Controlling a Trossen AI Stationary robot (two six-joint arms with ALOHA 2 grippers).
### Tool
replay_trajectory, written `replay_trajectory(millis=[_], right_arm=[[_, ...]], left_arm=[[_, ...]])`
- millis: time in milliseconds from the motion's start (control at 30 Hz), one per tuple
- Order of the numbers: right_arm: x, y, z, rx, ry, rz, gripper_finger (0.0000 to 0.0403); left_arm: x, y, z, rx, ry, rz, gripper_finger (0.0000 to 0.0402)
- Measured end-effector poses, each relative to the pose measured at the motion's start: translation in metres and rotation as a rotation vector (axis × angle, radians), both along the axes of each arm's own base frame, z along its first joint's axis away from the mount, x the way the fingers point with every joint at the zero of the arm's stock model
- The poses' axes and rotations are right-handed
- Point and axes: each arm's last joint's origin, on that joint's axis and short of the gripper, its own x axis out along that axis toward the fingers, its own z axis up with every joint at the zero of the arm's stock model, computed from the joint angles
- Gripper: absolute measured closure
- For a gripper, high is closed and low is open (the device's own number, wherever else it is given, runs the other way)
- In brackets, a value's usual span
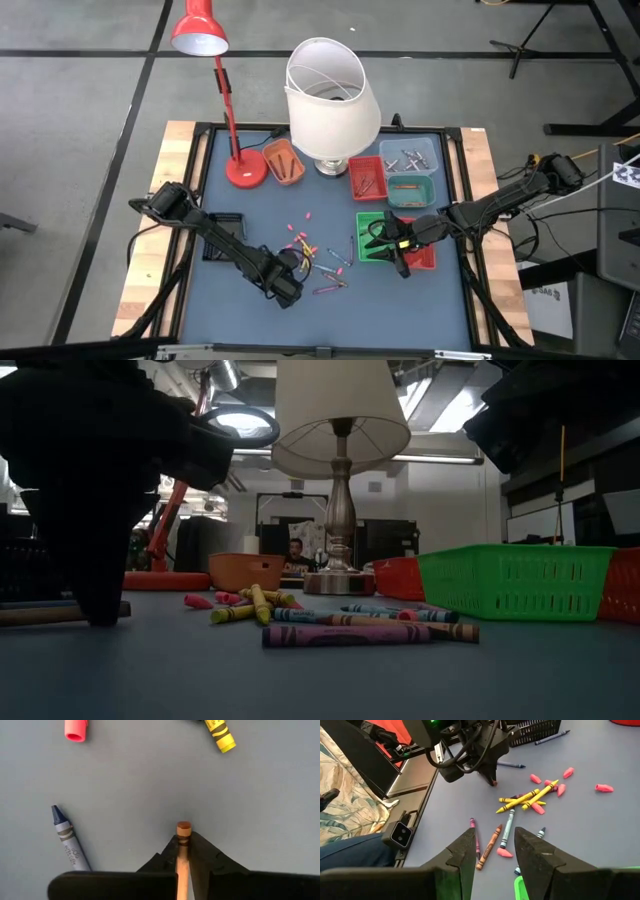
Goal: Sort crayons
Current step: Put the brown crayon into the top dark orange bin
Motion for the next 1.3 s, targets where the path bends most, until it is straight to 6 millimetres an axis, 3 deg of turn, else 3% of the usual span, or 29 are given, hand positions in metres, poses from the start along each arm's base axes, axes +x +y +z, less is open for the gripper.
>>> replay_trajectory(millis=[300, 600, 867, 1300], right_arm=[[-0.005, 0.001, 0.008, 0.051, -0.02, 0.095, 0.0272], [-0.008, 0.0, 0.014, 0.062, -0.048, 0.097, 0.0272], [-0.006, 0.001, 0.02, 0.091, -0.106, 0.101, 0.0272], [-0.003, 0.002, 0.037, 0.172, -0.268, 0.102, 0.0272]], left_arm=[[0.003, 0.007, 0.009, -0.025, -0.016, 0.009, 0.0398], [0.027, 0.029, 0.038, -0.068, -0.218, -0.057, 0.0399], [0.071, 0.076, 0.057, -0.024, -0.534, -0.167, 0.0398], [0.109, 0.164, 0.088, 0.407, -0.89, -0.154, 0.0399]])
